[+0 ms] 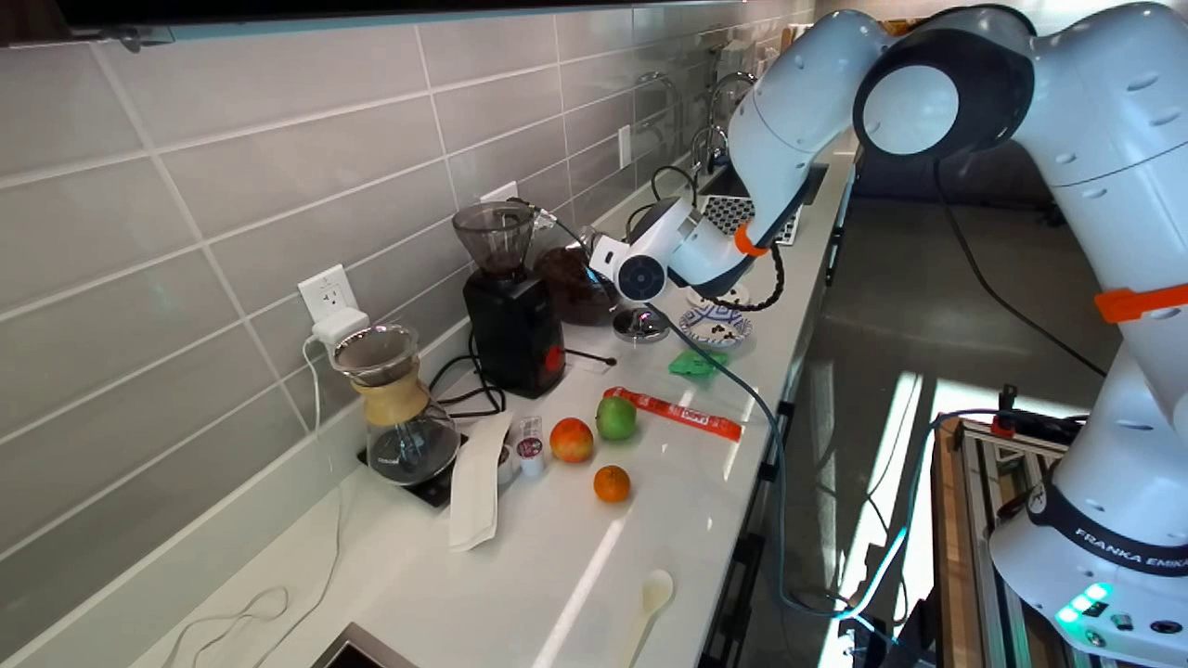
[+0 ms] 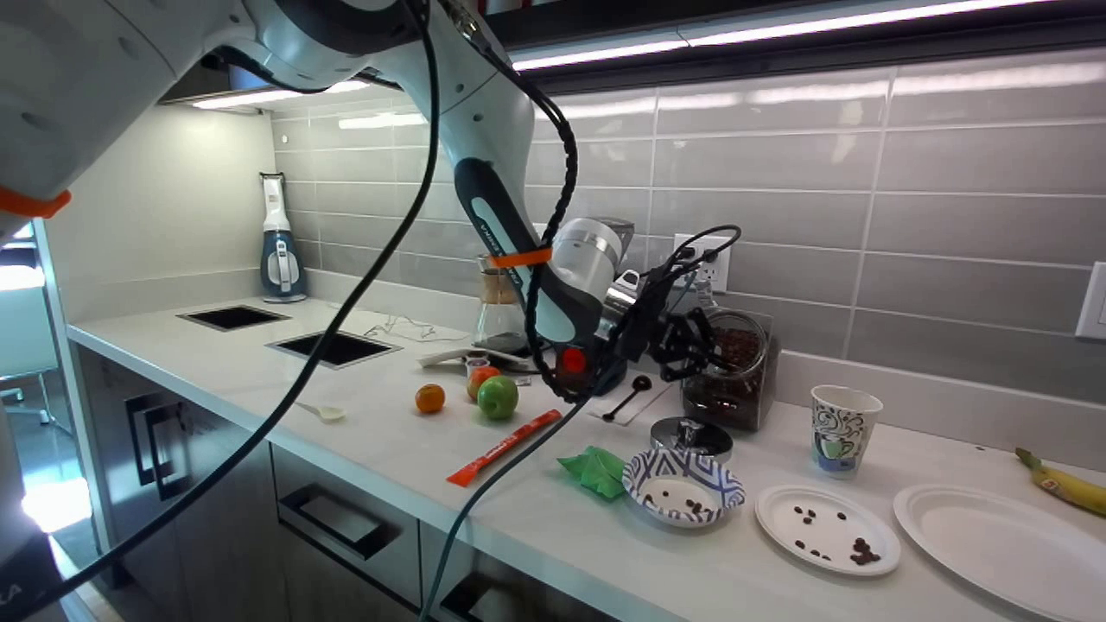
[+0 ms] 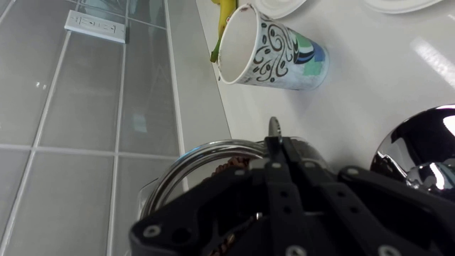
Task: Scoop some of the beans in the jar and put them on the plate
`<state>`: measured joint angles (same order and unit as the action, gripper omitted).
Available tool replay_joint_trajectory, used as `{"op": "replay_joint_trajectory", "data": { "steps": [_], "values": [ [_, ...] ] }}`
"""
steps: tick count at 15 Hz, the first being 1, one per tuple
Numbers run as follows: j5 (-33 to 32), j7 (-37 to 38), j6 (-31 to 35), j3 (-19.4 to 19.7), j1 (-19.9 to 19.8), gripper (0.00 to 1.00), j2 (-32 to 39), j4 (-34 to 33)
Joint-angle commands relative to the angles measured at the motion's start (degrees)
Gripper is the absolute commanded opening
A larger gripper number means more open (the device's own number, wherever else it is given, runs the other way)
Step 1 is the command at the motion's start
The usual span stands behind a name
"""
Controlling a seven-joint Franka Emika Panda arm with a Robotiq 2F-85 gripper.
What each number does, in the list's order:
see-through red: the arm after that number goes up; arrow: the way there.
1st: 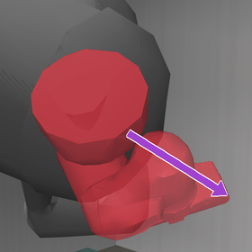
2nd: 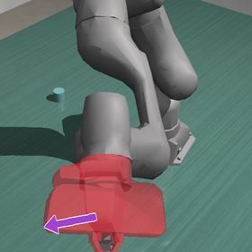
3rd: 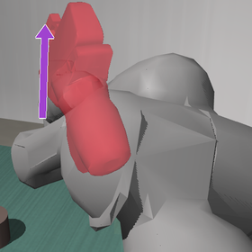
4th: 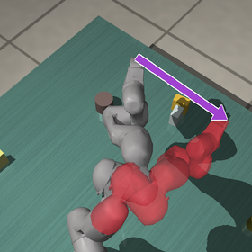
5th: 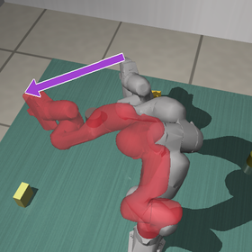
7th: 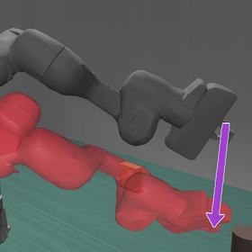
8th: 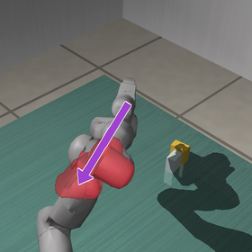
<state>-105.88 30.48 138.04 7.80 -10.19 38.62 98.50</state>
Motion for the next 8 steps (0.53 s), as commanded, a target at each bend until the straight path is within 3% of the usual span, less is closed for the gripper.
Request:
{"op": "replay_joint_trajectory", "data": {
  "steps": [1, 8],
  "values": [
    [-1.35, 1.64, -2.59, -1.22, -0.63, 0.01, 1.74, -1.34],
    [-0.72, 1.57, -2.61, -1.98, -0.64, 0.01, 3.59, -3.79]
  ]
}}
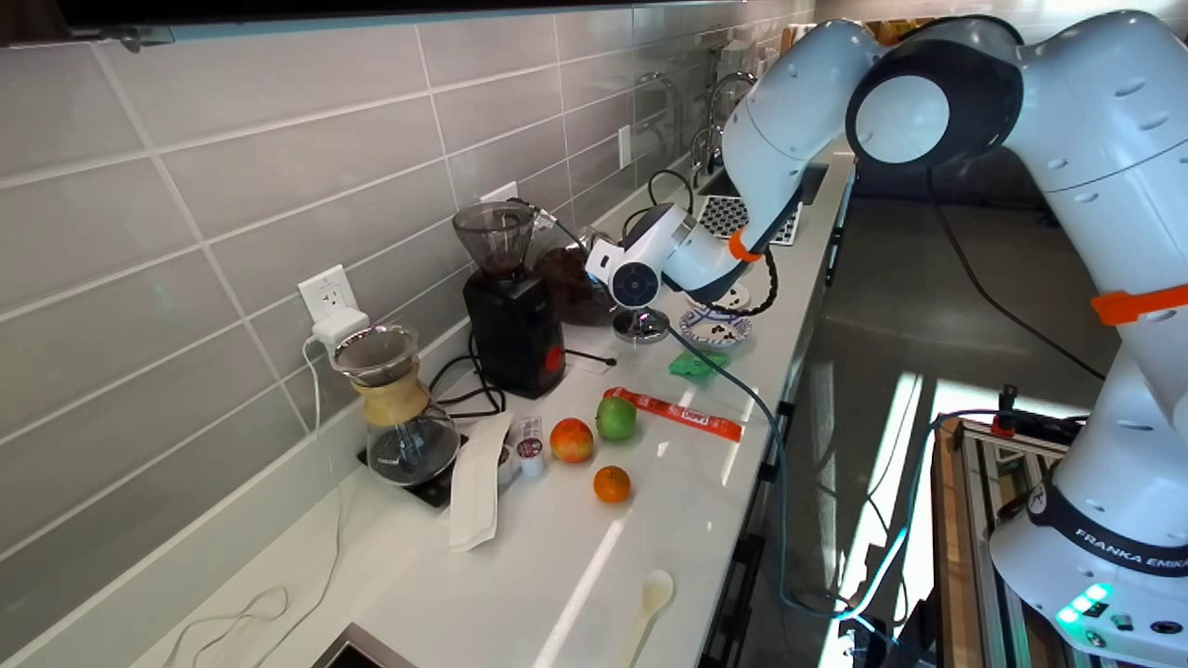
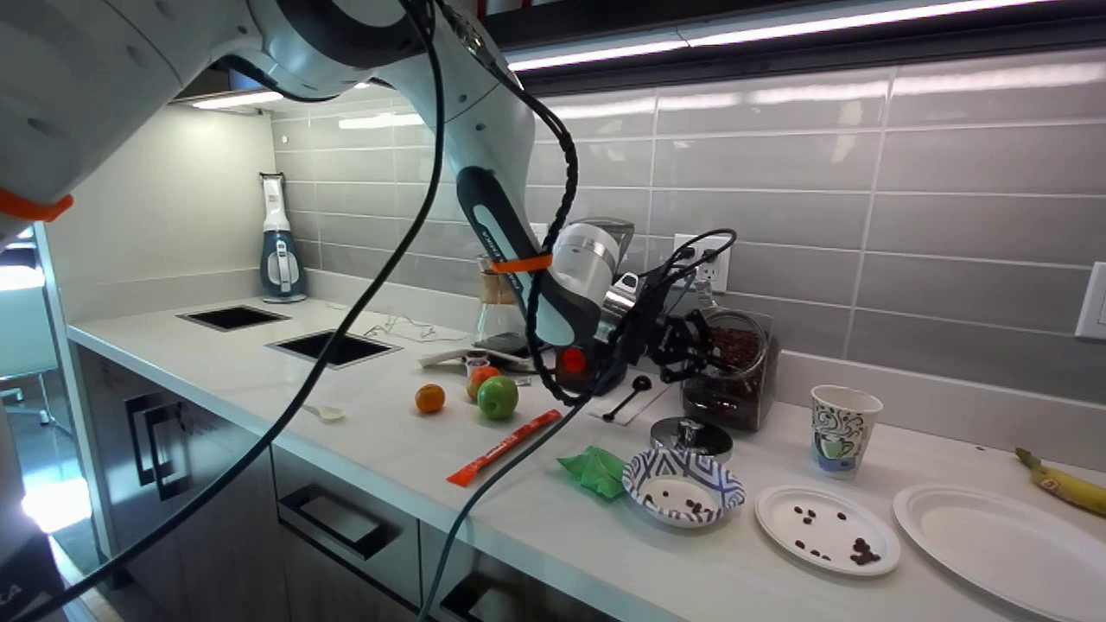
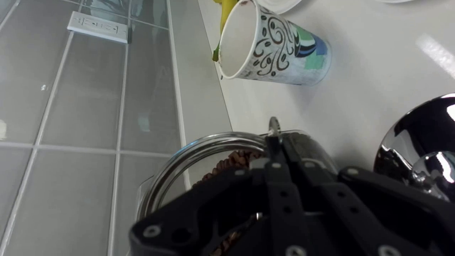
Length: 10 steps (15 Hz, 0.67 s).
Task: Scoop some of the beans in the jar and put them on the plate
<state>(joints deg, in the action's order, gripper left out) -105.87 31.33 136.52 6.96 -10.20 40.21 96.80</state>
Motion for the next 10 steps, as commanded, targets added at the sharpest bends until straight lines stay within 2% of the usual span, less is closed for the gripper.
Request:
{"op": "replay_joint_trajectory", "data": {
  "steps": [1, 3, 4, 10],
  "values": [
    [-0.68, 0.68, -1.19, -1.22, -0.55, 0.01, 2.31, -2.34],
    [-0.71, 0.55, -1.17, -1.30, -0.49, 0.01, 2.63, -2.65],
    [-0.68, 0.58, -1.35, -1.30, -0.45, 0.22, 2.70, -2.75],
    [-0.02, -0.12, -3.31, -1.17, -0.25, 0.66, 1.48, -2.25]
  ]
}}
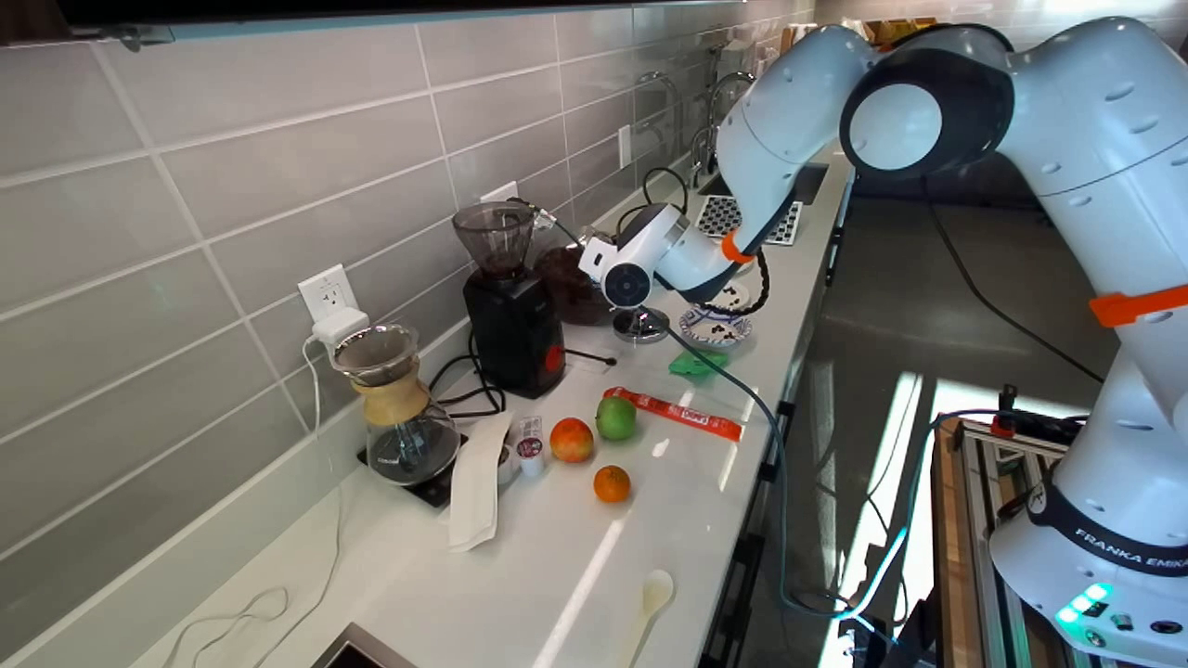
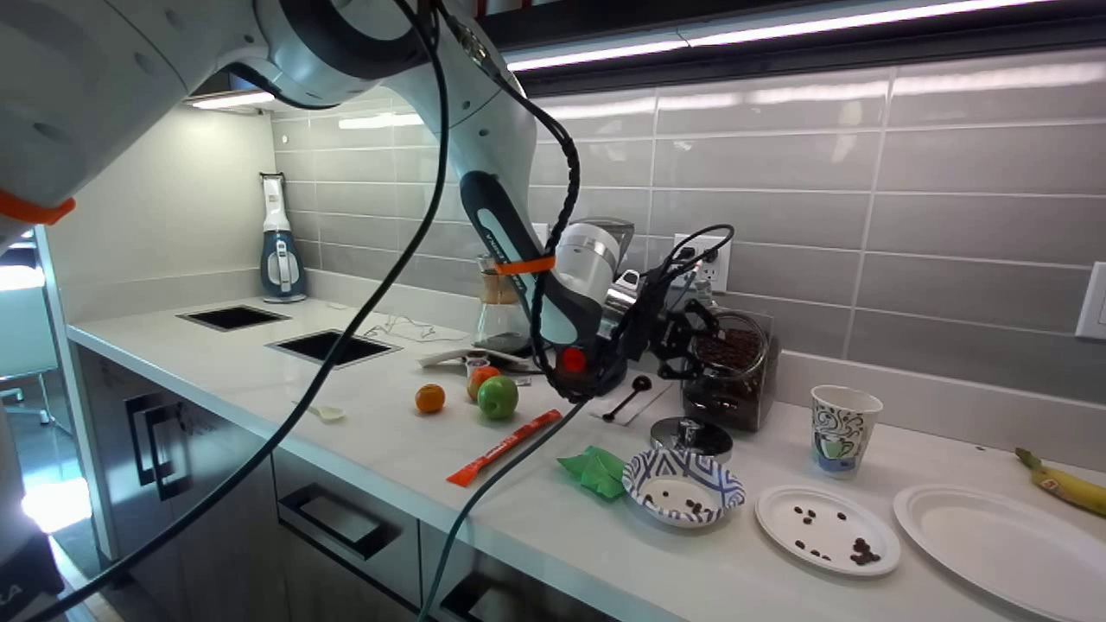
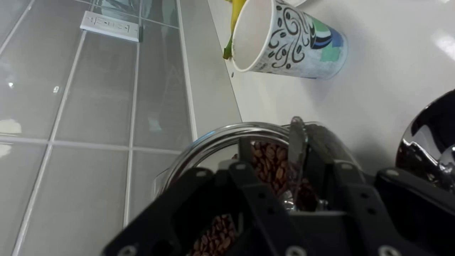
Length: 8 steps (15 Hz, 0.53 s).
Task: Scoop some of the beans in the jar and put them on the plate
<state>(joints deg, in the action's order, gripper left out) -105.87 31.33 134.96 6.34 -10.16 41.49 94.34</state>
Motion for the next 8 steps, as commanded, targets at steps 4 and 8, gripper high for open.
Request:
{"op": "replay_joint_trajectory", "data": {
  "steps": [4, 8],
  "values": [
    [2.31, -2.25, -3.55, -0.94, -0.32, 0.96, 0.01, 0.80],
    [6.52, -5.43, -4.04, -1.24, -0.54, 1.00, -0.62, 1.79]
  ]
}}
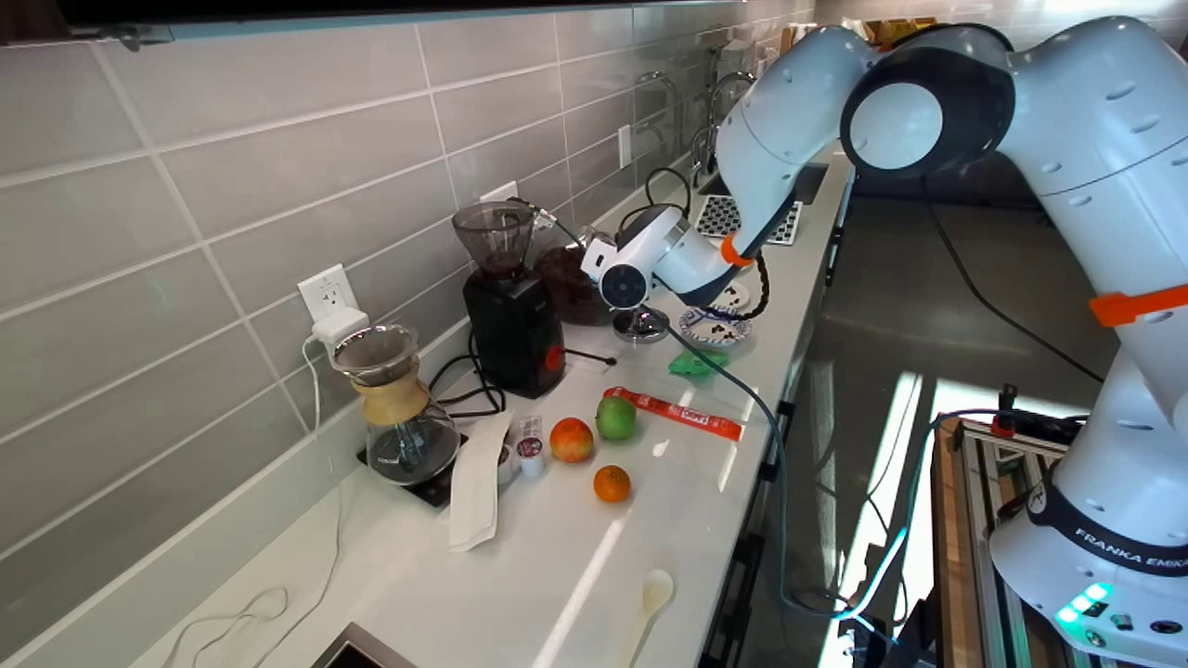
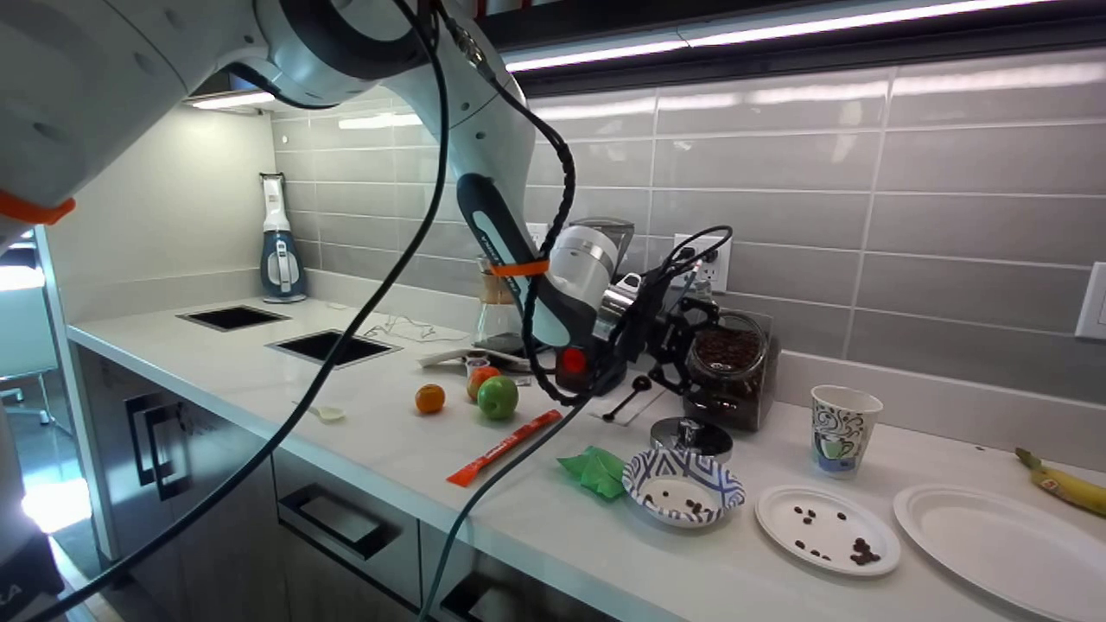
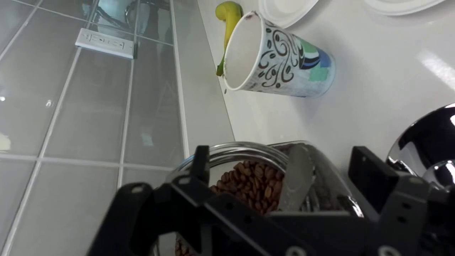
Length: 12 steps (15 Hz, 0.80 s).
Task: Scoop some of the beans in the jar and put them on the plate
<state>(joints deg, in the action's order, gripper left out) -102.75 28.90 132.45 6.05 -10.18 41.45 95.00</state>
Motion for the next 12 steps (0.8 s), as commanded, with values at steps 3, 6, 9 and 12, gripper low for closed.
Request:
{"op": "replay_joint_trajectory", "data": {
  "steps": [3, 6, 9, 12],
  "values": [
    [10.24, -6.89, -1.97, -1.29, -0.83, 1.00, -2.04, 2.19],
    [20.72, -11.41, -1.75, -1.44, -1.96, 1.00, -5.01, 3.54],
    [32.17, -16.36, 0.35, -1.38, -4.14, 1.00, -8.62, 4.82],
    [42.57, -21.21, 3.24, -0.96, -6.39, 1.00, -12.85, 6.70]
  ]
}}
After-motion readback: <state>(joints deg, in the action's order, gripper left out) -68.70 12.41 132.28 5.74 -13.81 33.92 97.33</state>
